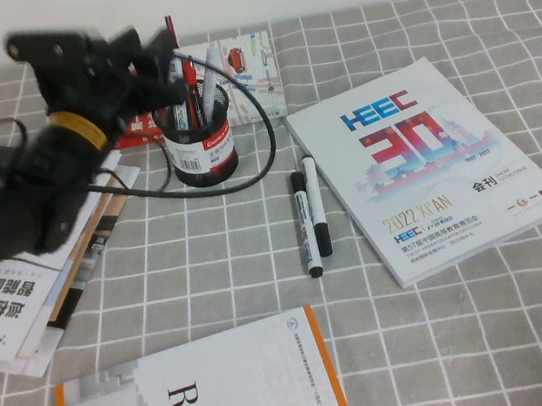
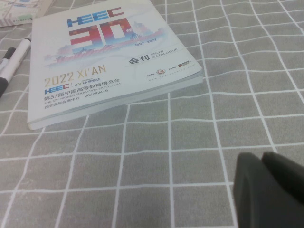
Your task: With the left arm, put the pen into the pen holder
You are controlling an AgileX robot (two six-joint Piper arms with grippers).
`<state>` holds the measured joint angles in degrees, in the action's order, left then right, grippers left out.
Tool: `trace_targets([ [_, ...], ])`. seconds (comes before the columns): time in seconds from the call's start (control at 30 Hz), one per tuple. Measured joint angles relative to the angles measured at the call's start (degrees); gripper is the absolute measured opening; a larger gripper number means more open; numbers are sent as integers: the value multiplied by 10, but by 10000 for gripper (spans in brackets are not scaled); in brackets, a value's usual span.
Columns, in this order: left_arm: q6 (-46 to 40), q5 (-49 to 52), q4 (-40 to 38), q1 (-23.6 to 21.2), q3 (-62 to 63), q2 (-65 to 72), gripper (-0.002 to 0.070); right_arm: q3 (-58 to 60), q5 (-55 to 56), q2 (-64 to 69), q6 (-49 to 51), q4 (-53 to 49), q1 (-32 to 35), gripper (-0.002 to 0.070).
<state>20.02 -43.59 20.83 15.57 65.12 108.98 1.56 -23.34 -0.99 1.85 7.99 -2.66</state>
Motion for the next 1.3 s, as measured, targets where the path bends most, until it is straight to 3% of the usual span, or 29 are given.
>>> trace_targets([
  [0.1,0,31,25,0,0,-38,267,0,0,0,0,0,0,-15],
  [0.2,18,86,81,0,0,-81,132,0,0,0,0,0,0,-15],
  [0.27,55,129,131,0,0,-119,55,0,0,0,0,0,0,-15],
  [0.37,133,169,194,0,-9,-175,16,0,0,0,0,0,0,-15],
  [0.6,192,190,254,0,-89,-331,1,0,0,0,0,0,0,-15],
  [1.3,315,454,254,0,-436,-823,0,0,0,0,0,0,0,-15],
])
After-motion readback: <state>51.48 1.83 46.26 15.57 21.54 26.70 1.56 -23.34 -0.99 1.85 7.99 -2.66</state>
